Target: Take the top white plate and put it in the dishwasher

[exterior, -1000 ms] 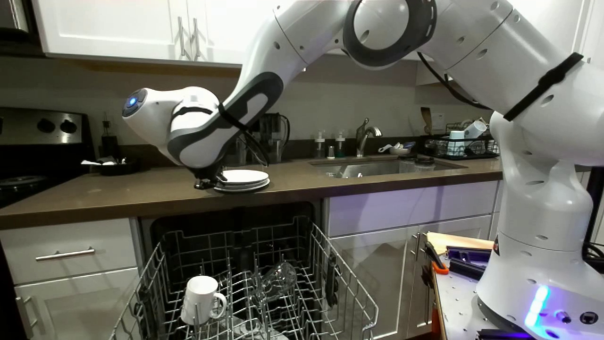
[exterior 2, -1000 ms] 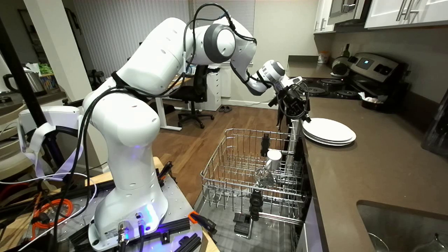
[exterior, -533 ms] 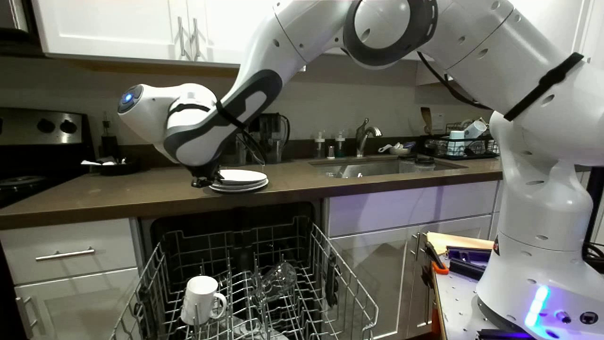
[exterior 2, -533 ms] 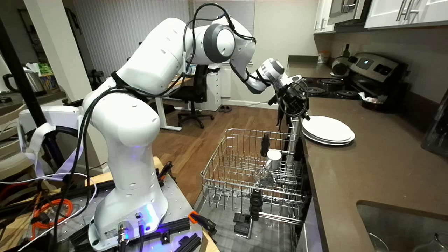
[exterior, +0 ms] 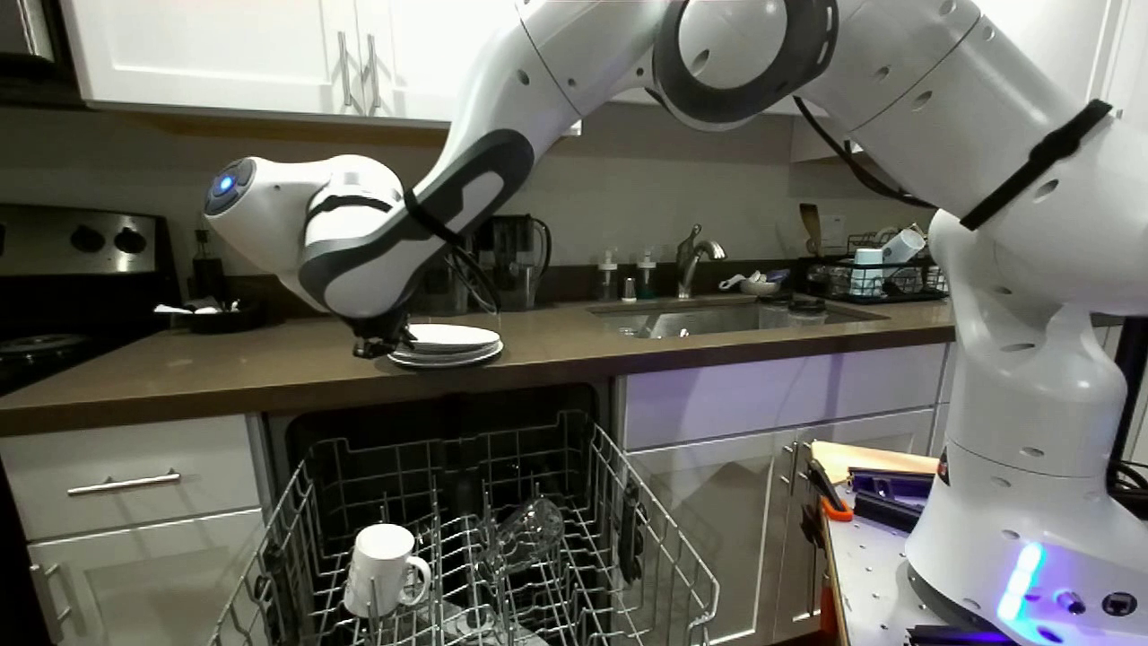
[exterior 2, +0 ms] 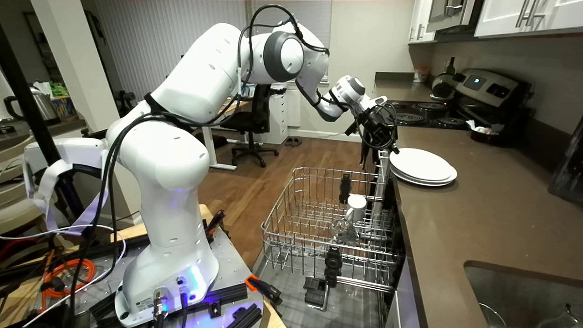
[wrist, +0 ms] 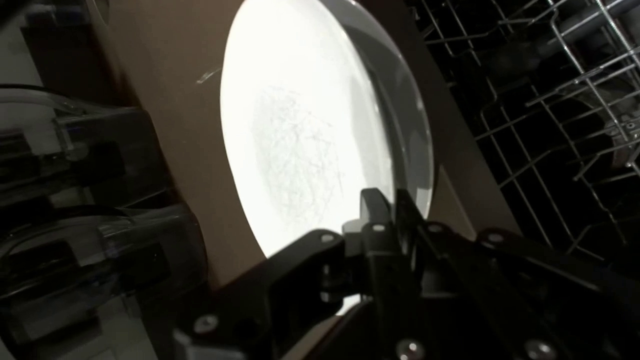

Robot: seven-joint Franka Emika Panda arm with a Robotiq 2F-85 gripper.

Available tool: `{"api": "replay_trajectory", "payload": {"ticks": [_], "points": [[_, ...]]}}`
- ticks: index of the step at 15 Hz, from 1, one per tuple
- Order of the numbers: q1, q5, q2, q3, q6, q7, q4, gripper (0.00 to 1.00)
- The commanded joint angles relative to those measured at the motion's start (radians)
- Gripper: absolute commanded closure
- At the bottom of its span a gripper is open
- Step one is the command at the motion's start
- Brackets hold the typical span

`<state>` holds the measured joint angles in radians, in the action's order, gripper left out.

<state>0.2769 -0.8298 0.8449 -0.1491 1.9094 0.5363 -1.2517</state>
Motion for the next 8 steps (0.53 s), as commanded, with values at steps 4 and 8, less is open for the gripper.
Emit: {"api": "replay_trajectory", "payload": {"ticks": [4,8], "points": [[0.020,-0.069,0.009,-0.004,-0.040,0.018,0.019,0.99],[0.022,-0.069,0.000,0.008,-0.046,0.014,0.011,0.98]]}}
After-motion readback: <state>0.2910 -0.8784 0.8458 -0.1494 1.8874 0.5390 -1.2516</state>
